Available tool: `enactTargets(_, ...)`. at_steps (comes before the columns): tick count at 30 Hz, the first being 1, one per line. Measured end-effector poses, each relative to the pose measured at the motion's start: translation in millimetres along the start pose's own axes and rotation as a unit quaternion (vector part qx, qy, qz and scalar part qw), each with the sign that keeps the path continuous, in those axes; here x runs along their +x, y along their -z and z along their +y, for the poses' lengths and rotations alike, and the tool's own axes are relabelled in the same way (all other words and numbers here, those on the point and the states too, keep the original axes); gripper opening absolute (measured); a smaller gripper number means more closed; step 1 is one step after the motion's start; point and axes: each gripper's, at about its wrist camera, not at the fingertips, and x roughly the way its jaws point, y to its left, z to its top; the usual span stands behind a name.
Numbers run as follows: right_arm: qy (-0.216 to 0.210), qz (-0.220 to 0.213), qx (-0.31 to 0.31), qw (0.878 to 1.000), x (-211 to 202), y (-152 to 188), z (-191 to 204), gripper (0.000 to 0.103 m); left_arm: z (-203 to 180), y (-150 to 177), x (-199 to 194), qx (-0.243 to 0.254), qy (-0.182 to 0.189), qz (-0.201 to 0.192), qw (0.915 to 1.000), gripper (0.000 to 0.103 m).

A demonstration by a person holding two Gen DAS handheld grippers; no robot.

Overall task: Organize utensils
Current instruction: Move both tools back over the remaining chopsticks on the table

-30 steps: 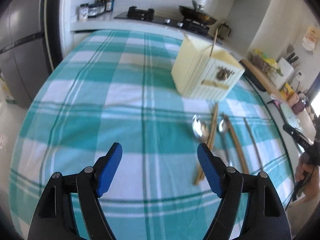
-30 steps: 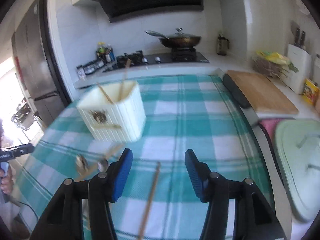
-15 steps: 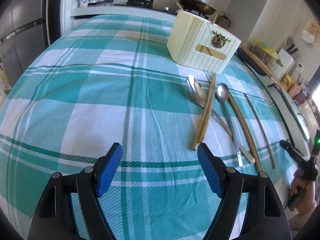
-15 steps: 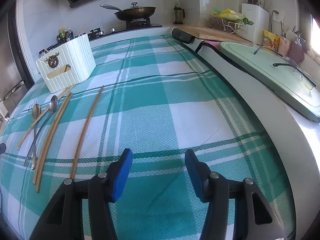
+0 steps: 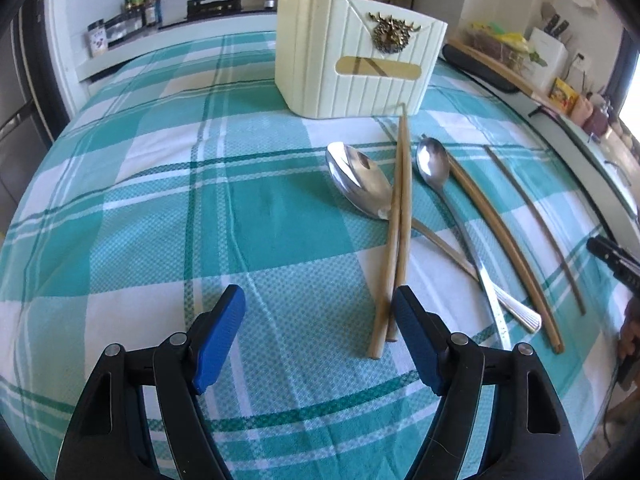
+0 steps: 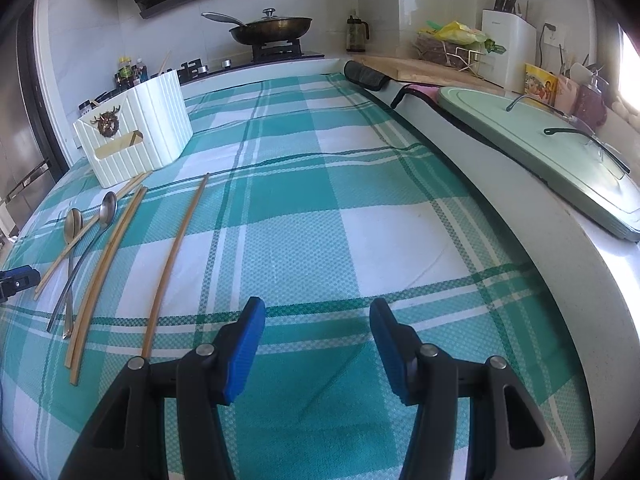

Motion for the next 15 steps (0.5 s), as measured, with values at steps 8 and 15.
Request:
enactTargets(8, 0.001, 0.007, -0.007, 1.0, 3, -1, 2, 0.056, -23, 2, 3, 0.056, -0.005, -0.003, 0.9984, 0.052)
enactTargets(15, 0.001, 0.006, -0.007, 1.0, 2, -1, 3, 0.056, -14, -4, -9, 0.01, 0.059, -0.015, 0.9981, 0.058)
